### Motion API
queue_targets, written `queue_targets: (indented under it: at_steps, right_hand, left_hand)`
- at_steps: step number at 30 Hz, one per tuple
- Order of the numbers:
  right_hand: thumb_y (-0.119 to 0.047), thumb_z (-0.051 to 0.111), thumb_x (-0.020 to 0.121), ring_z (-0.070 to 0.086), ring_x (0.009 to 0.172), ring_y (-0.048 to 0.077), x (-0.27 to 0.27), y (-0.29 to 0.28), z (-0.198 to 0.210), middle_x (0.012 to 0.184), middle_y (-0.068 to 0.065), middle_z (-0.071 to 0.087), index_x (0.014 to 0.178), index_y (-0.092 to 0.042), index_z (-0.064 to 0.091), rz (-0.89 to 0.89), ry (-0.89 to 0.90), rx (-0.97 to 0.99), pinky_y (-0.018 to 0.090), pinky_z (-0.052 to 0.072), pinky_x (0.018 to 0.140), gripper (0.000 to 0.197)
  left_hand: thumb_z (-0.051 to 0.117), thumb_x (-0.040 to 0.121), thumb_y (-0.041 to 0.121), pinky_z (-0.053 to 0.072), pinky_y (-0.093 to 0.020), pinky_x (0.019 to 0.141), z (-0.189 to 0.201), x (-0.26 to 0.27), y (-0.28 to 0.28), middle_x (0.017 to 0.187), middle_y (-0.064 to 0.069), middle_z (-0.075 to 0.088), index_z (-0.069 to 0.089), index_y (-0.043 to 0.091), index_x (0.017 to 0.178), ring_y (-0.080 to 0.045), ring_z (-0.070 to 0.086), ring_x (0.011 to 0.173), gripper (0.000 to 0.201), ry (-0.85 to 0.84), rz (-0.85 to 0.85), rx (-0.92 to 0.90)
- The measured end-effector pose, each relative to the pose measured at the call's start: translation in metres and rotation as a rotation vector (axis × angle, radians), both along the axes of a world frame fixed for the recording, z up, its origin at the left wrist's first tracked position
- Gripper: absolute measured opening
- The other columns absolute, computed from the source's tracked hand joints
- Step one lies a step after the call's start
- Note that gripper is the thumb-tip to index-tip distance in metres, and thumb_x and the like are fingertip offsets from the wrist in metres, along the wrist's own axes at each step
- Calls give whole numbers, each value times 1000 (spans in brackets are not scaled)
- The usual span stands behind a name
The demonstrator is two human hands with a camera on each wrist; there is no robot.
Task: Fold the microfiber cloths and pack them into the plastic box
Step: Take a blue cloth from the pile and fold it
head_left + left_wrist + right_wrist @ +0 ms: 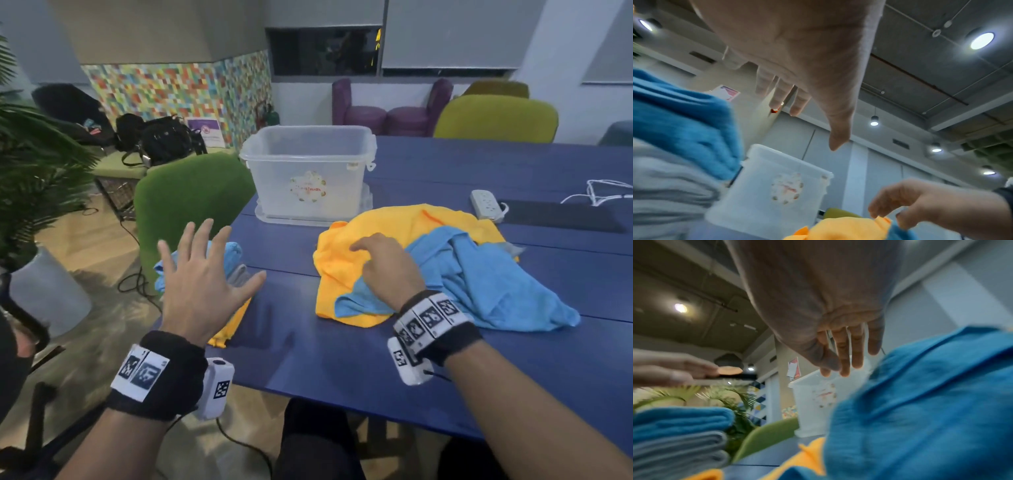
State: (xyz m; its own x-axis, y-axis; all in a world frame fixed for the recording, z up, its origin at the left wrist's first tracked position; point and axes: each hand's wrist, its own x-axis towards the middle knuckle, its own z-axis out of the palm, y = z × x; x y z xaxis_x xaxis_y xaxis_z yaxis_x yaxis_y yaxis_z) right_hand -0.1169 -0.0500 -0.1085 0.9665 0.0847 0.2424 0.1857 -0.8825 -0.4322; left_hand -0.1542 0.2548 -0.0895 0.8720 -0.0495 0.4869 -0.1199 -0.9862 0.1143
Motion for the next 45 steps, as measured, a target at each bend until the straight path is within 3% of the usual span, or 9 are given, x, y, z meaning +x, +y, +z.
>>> queue_targets:
  at_steps: [9,14,19,24,29,34,36,40,45]
  right_hand:
    - [-2,61,83,36,142,31,-9,-90,-10,137,3,53,135,-24,57,-79,-31,-447,53,19,121,56]
    - [-12,51,77,61,90,35,-17,-107,8,89,4,66,95,-18,74,-44,-237,-266,42,39,94,29]
    - [-21,41,85,58,80,26,-40,-114,40,84,-2,65,95,-22,64,-40,-211,68,45,49,71,26]
    - [-1,50,84,51,81,14,-68,-128,65,88,-5,65,106,-15,66,-61,-325,203,22,33,68,30]
    - [5,48,79,49,81,10,-85,-131,73,89,-10,64,110,-18,66,-77,-392,218,24,33,71,42]
    - [9,46,71,54,78,15,-94,-142,70,82,-11,64,110,-25,68,-147,-404,247,30,40,70,57]
    - [5,47,73,54,74,22,-98,-147,68,77,-10,63,109,-31,67,-155,-399,247,33,42,66,55]
    - [3,43,71,52,74,10,-108,-158,67,78,-30,61,111,-35,68,-127,-401,257,17,44,69,61]
    - [0,58,84,61,76,20,-117,-171,70,80,-7,68,102,-25,71,-170,-382,288,38,51,70,33]
  left_hand:
    - [58,98,39,45,-41,100,3,11,-163,143,3,58,55,21,142,-25,55,128,49,235,-401,-198]
    - [67,91,46,52,-42,87,-8,17,-223,120,1,68,65,22,125,-24,63,108,41,388,-457,-283]
    - [48,93,48,47,-45,67,-1,12,-249,80,3,59,55,26,82,-28,58,78,26,262,-546,-453]
    - [43,99,35,45,-47,70,26,-1,-251,76,0,61,64,10,87,-24,52,73,34,36,-655,-692]
    - [54,105,25,40,-25,63,64,-21,-238,70,15,58,72,17,92,-2,49,67,24,-69,-733,-868]
    - [58,103,30,55,-41,75,90,-20,-212,83,15,72,78,24,101,-11,64,79,21,-136,-688,-1046]
    - [62,103,20,54,-31,78,101,-19,-200,85,17,72,78,23,104,-2,64,82,17,-179,-689,-1093]
    - [63,101,15,47,-24,79,116,-13,-172,85,14,68,74,24,98,-1,58,82,14,-225,-678,-1110]
    - [62,101,41,42,-38,62,122,-5,-141,80,-5,56,68,10,90,-16,47,74,34,-236,-624,-1162]
